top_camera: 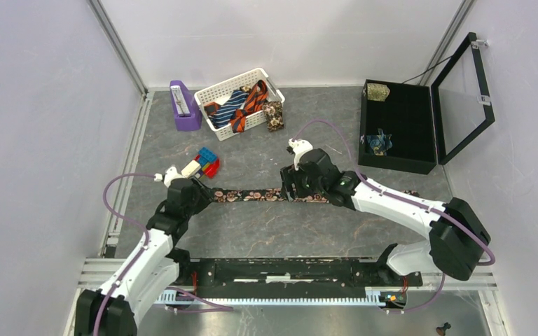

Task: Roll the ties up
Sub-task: Flatten out the tie at the center of the board.

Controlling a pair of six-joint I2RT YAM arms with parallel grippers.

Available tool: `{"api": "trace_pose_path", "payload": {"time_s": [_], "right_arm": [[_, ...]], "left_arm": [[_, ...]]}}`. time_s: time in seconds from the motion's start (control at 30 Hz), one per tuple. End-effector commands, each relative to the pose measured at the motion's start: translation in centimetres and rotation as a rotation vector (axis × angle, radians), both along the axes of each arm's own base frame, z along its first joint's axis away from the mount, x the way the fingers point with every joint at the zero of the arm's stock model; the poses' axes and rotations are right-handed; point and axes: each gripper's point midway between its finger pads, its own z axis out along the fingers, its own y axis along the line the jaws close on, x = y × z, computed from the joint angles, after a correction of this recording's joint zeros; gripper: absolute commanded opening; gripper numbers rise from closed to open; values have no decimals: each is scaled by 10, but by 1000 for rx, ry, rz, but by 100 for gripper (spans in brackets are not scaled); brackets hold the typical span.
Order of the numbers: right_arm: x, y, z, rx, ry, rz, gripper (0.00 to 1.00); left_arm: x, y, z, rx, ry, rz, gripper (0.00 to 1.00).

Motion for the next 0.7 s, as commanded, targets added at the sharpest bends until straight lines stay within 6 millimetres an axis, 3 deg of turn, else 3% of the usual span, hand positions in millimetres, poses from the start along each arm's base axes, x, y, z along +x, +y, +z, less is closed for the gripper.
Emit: {"api": "trace_pose_path", "payload": {"time_s": [0.0,0.67], "right_arm": [[1,14,17,65,-39,33,73],[-14,1,-4,25,2,47,72]], "left_arm": [[14,-1,12,3,-32,-8,56],[16,2,-9,3,45,3,48]]}}
